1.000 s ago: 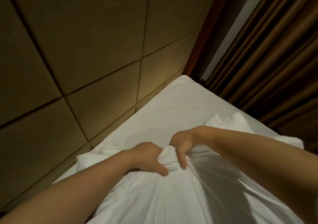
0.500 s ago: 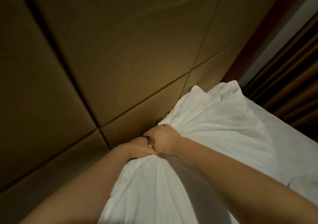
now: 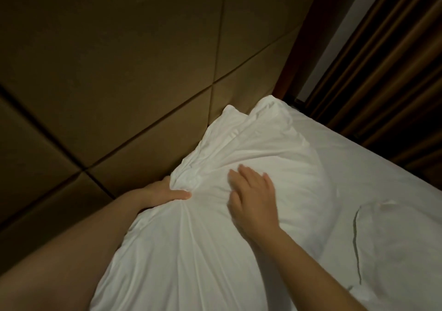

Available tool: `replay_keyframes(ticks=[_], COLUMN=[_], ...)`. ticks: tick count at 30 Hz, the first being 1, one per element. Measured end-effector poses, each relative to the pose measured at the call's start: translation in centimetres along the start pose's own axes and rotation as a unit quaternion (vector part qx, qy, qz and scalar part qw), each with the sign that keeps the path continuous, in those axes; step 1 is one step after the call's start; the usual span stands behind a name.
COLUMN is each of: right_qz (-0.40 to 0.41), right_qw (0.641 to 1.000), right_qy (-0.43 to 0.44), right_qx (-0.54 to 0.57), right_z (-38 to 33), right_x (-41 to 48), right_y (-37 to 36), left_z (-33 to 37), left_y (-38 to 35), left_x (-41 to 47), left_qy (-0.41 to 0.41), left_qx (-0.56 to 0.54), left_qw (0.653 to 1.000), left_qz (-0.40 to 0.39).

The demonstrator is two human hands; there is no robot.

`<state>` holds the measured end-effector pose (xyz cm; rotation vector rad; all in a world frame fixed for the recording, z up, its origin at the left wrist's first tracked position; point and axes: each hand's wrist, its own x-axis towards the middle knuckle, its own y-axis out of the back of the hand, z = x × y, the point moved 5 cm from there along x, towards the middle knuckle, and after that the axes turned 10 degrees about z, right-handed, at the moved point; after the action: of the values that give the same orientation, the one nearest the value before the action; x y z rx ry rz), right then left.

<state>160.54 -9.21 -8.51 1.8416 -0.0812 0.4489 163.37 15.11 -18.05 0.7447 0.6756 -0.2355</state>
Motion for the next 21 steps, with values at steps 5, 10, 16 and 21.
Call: replay_keyframes(ticks=[5,10,16,21], right_qz=[0.087,0.015,-0.028,0.031], right_qw=[0.966,0.988,0.994,0.967], right_qy=[-0.244,-0.147,-0.100,-0.251], right_qx=[0.015,-0.054,-0.027,-0.012], right_z=[6.8,4.2,1.6,4.8], right_x=[-7.2,-4.4,-2.2,-7.0], right_y=[1.7,-0.1,-1.0,-0.1], left_z=[0.8,0.7,0.7,-0.3], left_y=[0.0,0.0,-0.2,-0.4], left_x=[-0.7,-0.3,0.0,0.9], left_qy=[0.000,0.001,-0.010,-0.002], left_qx=[-0.011,-0.004,-0.013,-0.014], left_qw=[1.000,1.000,1.000,1.000], left_qz=[-0.011,0.005,0.013,0.014])
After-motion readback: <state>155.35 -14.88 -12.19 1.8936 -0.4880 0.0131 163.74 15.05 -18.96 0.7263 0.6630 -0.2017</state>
